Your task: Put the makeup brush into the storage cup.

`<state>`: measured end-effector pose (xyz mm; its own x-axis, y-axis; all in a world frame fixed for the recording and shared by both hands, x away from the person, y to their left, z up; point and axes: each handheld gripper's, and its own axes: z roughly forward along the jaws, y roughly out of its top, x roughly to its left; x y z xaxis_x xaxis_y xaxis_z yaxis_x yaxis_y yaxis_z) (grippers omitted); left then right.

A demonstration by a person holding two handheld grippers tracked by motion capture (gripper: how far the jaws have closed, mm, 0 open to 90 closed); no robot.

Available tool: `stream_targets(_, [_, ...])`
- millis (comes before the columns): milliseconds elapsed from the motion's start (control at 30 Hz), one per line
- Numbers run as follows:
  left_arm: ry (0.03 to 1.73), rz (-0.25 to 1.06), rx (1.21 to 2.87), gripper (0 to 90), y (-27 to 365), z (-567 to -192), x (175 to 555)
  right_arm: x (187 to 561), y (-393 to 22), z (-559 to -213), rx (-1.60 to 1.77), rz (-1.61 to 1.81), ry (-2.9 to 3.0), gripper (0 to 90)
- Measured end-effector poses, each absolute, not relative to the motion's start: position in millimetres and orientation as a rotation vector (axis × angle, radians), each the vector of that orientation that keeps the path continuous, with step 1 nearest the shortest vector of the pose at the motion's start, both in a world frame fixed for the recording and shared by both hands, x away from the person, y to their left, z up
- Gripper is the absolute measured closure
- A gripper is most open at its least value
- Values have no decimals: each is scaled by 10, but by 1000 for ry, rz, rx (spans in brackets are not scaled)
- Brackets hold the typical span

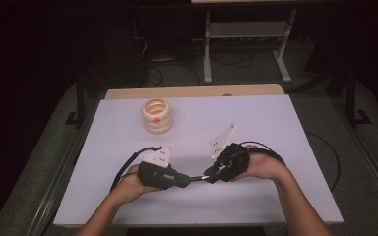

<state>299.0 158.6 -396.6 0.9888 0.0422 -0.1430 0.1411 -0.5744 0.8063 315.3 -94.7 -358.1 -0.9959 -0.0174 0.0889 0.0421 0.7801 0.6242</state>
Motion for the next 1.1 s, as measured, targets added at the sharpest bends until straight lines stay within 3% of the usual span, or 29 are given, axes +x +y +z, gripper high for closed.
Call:
stream_targets(667, [99, -133, 2203, 777, 1556, -3989, 2970, 3127, -918, -3611, 20, -963, -2892, 764])
stream_targets(900, [120, -129, 2216, 612, 1565, -4004, 2984, 3125, -934, -3611, -3, -941, -2900, 764])
stream_targets(1100, [148, -149, 2234, 546, 1548, -4016, 2976, 3104, -918, -3620, -22, -851, -2957, 764])
